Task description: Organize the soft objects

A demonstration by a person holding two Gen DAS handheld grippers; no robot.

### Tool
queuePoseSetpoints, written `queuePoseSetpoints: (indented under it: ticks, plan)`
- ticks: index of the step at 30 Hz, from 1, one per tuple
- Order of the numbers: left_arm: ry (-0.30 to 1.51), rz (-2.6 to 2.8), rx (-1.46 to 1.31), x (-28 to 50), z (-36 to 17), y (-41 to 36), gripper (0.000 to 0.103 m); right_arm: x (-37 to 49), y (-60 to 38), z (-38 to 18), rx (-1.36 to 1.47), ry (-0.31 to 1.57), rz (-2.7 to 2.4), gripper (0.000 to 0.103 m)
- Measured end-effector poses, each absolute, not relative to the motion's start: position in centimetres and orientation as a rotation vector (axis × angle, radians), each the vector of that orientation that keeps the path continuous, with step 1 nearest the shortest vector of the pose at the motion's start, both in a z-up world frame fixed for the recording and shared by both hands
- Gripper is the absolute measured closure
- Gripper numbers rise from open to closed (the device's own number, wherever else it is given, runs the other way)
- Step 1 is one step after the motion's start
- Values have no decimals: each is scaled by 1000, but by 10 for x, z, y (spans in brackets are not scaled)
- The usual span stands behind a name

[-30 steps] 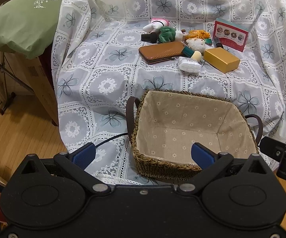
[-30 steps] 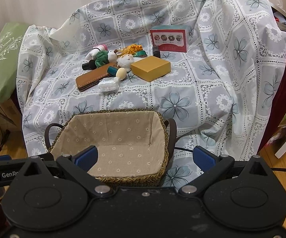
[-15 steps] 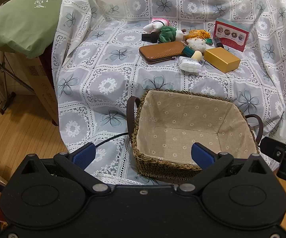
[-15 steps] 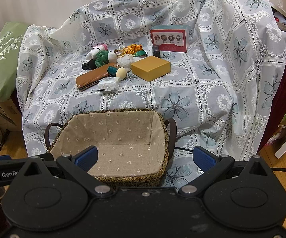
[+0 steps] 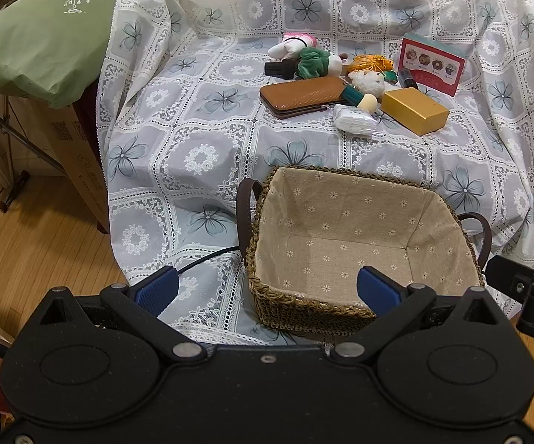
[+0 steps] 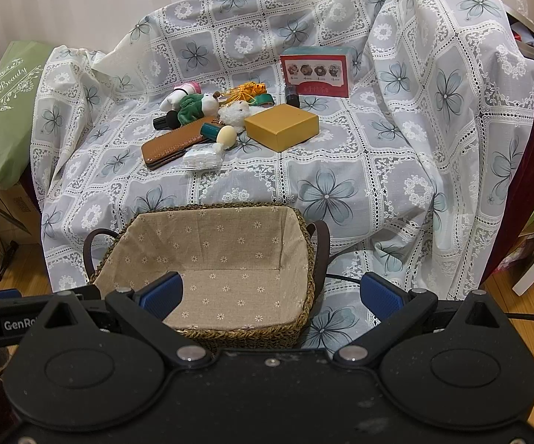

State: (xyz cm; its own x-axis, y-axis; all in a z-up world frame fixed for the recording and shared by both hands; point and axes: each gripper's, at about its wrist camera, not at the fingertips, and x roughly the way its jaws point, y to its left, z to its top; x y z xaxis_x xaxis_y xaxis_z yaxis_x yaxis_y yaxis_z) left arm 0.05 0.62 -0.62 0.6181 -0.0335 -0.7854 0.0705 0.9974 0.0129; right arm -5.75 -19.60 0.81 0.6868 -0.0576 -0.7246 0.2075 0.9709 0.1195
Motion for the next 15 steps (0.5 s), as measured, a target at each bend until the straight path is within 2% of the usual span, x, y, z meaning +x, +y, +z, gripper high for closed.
queuePoseSetpoints:
  ticks: [15]
  plan:
    - [923, -59, 32, 2, -8, 7, 4, -57, -194, 5, 196, 811, -142, 1]
